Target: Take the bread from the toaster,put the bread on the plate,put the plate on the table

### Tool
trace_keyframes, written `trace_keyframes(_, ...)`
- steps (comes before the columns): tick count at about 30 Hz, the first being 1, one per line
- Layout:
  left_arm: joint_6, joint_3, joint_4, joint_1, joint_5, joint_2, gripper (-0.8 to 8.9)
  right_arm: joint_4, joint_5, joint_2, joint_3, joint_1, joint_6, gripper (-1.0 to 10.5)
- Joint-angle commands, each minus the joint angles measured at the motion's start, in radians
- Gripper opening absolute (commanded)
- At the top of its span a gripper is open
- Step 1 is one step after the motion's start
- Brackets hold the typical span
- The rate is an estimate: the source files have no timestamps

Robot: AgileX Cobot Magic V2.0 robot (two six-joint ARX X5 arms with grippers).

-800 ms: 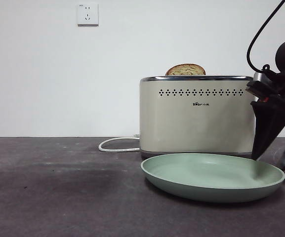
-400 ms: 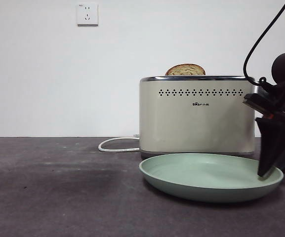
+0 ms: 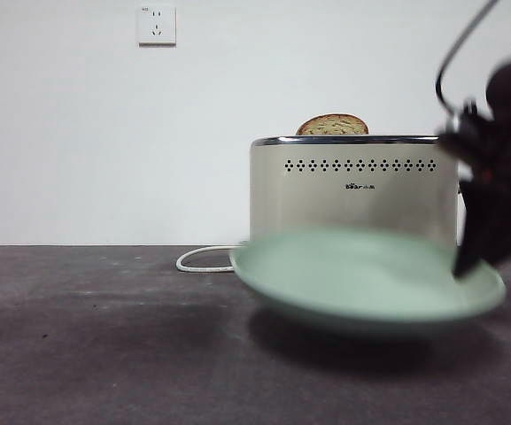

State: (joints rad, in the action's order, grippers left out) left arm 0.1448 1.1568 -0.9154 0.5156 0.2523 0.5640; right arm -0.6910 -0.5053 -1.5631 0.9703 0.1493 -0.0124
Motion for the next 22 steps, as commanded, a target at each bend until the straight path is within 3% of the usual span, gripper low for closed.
trace_keyframes(1,0.044,-0.006,0.034,0.000,0.051,0.021,-0.06,0.002,-0.019,0.096,-0.006,0.047,0.034,-0.1)
trace_keyframes(8,0.052,-0.006,0.075,0.000,0.137,0.159,-0.06,0.009,-0.005,0.284,-0.006,0.229,0.133,-0.1)
trace_keyframes(13,0.035,-0.006,0.118,0.000,0.150,0.273,-0.06,0.017,0.048,0.328,-0.006,0.338,0.185,-0.1)
trace_keyframes(16,0.035,-0.006,0.156,0.000,0.213,0.384,-0.06,0.037,0.092,0.333,-0.006,0.415,0.221,-0.1)
trace_keyframes(22,0.016,-0.006,0.156,0.000,0.246,0.561,-0.06,0.074,0.096,0.333,-0.006,0.449,0.259,-0.1)
